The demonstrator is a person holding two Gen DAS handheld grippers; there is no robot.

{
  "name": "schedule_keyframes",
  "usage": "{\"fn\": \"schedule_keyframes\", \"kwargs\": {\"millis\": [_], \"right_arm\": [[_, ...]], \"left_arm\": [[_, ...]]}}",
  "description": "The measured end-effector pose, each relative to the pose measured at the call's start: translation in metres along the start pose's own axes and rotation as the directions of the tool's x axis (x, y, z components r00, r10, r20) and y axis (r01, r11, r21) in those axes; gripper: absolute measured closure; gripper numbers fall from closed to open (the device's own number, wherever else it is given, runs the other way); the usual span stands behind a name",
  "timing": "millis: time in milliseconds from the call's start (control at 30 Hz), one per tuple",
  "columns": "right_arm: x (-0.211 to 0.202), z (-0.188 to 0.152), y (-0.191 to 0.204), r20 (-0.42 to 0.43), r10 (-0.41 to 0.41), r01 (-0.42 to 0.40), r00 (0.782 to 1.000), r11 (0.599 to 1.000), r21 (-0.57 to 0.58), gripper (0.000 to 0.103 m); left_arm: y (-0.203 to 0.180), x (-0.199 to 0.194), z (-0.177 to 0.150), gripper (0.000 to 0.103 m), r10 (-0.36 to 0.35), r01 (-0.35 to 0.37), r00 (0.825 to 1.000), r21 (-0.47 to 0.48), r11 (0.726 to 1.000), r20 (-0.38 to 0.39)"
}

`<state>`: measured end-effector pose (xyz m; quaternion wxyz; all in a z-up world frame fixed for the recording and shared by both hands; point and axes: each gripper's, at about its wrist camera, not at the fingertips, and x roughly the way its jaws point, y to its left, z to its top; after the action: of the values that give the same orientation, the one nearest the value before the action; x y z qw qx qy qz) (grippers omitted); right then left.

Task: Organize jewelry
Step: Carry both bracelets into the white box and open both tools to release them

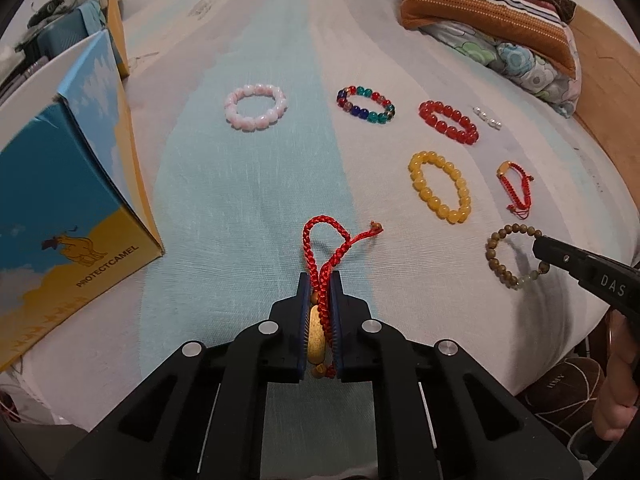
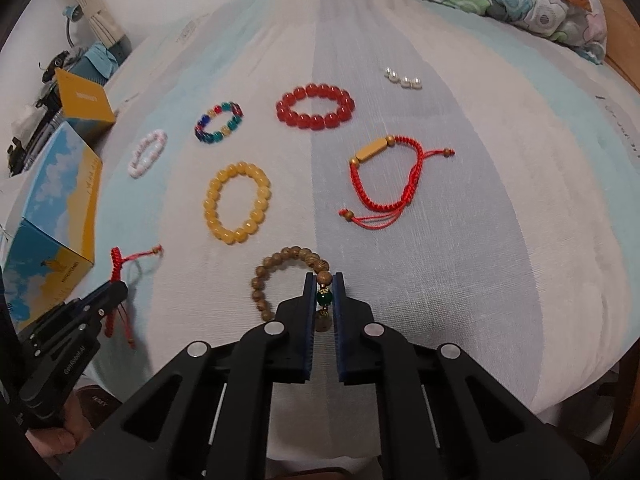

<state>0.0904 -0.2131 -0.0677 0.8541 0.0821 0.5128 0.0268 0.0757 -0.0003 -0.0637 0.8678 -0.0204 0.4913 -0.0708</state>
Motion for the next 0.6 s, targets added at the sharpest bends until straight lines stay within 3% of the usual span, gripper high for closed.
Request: {"fn": "schedule_keyframes", "kwargs": {"millis": [367,600], "right_arm": [[-0.029,0.011,0.011,0.067,-0.014,0.012,0.998,1.0,0.023,0.096],[-0.037,0.03,0.02,0.071,-0.044,0.042,0.996,0.999,0.027,0.096]], "left_arm": [[0.003,-0.027,0.01,0.094,-0.041,0.041,0.998,-0.003,0.999,0.05],[0.007,-0.049,0.024,0.094,-0.026,0.025,0.996,0.018,1.0,0.086]]}}
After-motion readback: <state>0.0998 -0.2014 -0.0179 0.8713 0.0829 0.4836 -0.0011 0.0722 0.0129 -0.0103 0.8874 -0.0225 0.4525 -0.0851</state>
